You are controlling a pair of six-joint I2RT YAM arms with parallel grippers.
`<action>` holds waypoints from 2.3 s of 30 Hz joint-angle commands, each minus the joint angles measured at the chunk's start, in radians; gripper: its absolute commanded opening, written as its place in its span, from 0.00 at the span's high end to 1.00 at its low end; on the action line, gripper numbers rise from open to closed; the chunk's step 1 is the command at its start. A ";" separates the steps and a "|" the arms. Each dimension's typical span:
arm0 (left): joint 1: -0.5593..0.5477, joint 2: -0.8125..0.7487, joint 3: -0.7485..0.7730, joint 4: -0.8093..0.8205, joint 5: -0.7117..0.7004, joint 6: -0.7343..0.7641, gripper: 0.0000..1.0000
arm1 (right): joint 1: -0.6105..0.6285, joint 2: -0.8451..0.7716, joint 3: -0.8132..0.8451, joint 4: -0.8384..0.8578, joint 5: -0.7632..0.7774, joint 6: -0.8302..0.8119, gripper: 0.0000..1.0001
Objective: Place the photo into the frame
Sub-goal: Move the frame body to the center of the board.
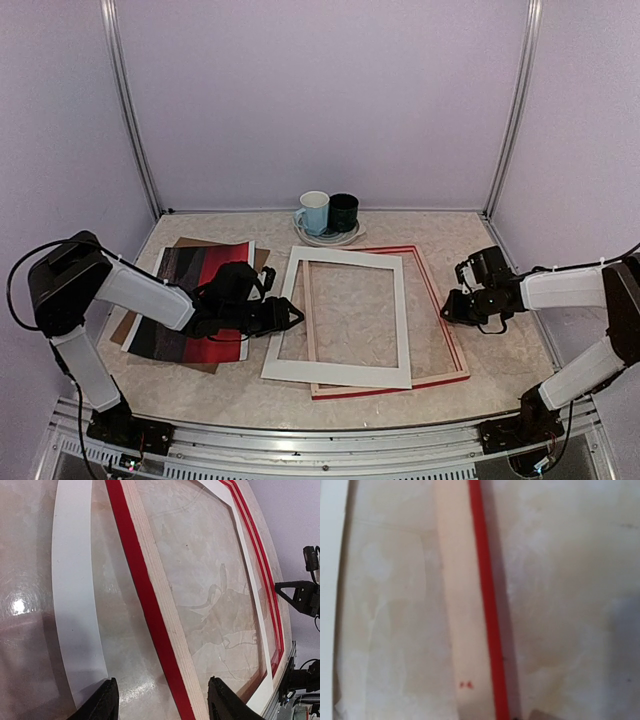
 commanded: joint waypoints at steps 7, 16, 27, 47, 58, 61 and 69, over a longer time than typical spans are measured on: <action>-0.010 -0.029 -0.007 0.002 -0.008 0.004 0.40 | -0.005 0.044 -0.010 0.021 -0.030 -0.014 0.78; -0.015 -0.024 -0.012 0.011 -0.009 0.002 0.40 | -0.003 0.048 -0.025 0.051 -0.050 0.064 0.98; -0.015 -0.027 -0.028 0.024 -0.009 -0.002 0.39 | 0.027 0.073 -0.028 0.096 0.003 0.239 1.00; -0.015 -0.032 -0.033 0.022 -0.019 0.005 0.39 | 0.077 0.194 0.070 0.133 0.047 0.306 1.00; -0.015 -0.065 -0.034 0.008 -0.023 0.006 0.39 | 0.095 0.081 0.039 0.061 0.033 0.220 1.00; -0.015 -0.087 -0.019 -0.010 -0.029 0.011 0.39 | 0.099 0.052 0.011 0.055 0.027 0.221 1.00; -0.015 -0.134 -0.001 -0.047 -0.041 0.017 0.39 | 0.099 0.013 -0.016 0.042 0.030 0.211 0.98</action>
